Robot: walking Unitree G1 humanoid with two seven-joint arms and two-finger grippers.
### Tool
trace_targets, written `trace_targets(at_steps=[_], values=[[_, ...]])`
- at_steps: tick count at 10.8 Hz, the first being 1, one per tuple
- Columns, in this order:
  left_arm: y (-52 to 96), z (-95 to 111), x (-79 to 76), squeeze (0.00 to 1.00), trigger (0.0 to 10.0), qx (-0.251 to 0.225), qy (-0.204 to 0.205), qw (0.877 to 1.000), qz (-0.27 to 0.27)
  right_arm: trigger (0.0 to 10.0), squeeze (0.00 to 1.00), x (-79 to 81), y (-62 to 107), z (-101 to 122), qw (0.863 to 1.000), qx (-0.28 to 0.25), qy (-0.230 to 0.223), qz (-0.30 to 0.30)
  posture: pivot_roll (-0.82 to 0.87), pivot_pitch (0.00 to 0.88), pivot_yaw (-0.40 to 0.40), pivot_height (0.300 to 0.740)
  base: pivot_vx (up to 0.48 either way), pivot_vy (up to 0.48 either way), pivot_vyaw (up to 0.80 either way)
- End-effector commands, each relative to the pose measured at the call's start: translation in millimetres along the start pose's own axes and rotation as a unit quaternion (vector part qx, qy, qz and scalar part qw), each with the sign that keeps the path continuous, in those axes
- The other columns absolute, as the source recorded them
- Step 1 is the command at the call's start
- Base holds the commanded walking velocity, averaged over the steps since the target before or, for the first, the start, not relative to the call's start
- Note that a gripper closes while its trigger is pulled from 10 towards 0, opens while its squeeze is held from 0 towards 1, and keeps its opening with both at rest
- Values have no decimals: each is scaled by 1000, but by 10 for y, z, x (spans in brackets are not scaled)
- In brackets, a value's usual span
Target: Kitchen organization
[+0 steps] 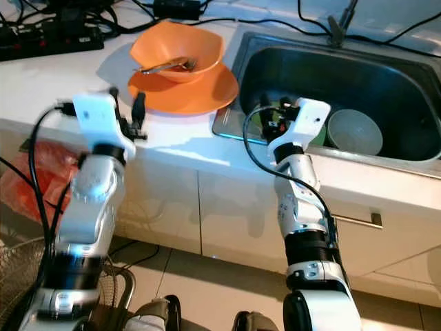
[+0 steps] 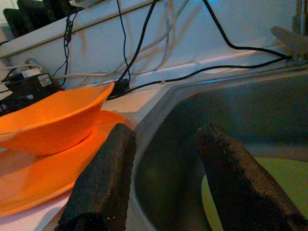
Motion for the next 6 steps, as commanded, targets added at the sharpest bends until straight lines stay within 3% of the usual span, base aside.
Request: trace_targets(at_steps=[1, 4, 6], values=[[-72, -20, 9, 0, 10000, 1, 10, 1000, 7, 10000, 0, -19, -9, 32, 1000, -5, -2, -2, 83, 136, -63, 740, 0, 0, 0], [-288, 2, 113, 0, 10000, -2, 39, 999, 32, 10000, 0, -34, -2, 53, 1000, -8, -1, -3, 72, 137, -61, 740, 0, 0, 0], [-397, -26, 241, 0, 10000, 6, 35, 997, 63, 10000, 0, -40, 2, 53, 1000, -9, -1, -5, 72, 137, -62, 740, 0, 0, 0]])
Point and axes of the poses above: a point about 5 cm out from each wrist's last joint towards the gripper, its own y axis pointing back from the gripper into the wrist, its own z axis along the axis of the wrist's last joint, x = y × z, the point moved 6 cm from there along -y, pointing out of the wrist towards the gripper, and after that the axes turned 9 degrees about -y, right-handed, at the moved point
